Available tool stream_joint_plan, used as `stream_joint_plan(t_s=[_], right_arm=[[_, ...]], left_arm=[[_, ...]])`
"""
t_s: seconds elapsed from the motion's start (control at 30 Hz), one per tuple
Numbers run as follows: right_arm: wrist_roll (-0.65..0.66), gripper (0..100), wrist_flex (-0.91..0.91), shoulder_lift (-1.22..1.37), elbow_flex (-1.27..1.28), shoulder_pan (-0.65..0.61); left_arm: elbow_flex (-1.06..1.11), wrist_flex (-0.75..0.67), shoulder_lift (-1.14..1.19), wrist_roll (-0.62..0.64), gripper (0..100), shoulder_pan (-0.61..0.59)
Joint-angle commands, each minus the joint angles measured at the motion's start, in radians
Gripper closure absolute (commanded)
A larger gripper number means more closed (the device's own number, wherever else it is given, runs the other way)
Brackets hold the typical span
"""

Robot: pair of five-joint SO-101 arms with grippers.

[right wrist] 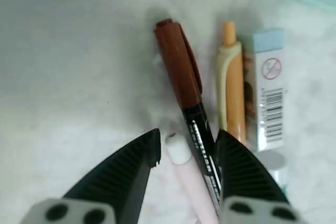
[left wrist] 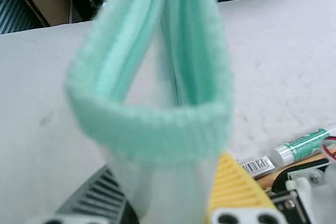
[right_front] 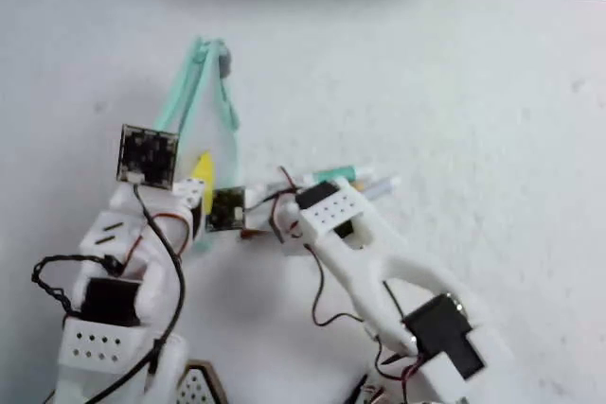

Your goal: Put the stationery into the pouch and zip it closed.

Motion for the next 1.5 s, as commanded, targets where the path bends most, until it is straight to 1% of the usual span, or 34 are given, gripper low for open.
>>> stream_joint_plan(t_s=[0.0, 0.17, 0.33, 0.47, 0.83, 1.2, 1.3, 1.47], right_arm=[[0.012, 83.6, -0.051, 0.035, -0.035, 0.016], [0.014, 84.5, -0.051, 0.050, -0.037, 0.050], [0.014, 93.0, -0.051, 0.050, -0.037, 0.087], [0.014, 98.4, -0.051, 0.050, -0.037, 0.090], [0.009, 98.1, -0.051, 0.048, -0.037, 0.162], [0.003, 98.1, -0.051, 0.048, -0.037, 0.162], [0.002, 98.1, -0.044, 0.013, -0.031, 0.162], [-0.127, 98.1, -0.036, -0.124, -0.002, 0.165]], left_arm=[[-0.005, -0.021, 0.018, 0.009, 86, -0.005], [-0.005, -0.021, 0.018, 0.009, 86, -0.005], [-0.003, -0.021, 0.018, 0.009, 86, -0.002], [-0.003, -0.021, 0.018, 0.009, 86, -0.001], [-0.003, -0.020, 0.018, 0.009, 86, 0.002], [-0.003, -0.018, 0.018, 0.009, 86, 0.002], [-0.003, -0.018, 0.018, 0.009, 86, 0.002], [-0.003, -0.020, 0.018, 0.009, 86, 0.002]])
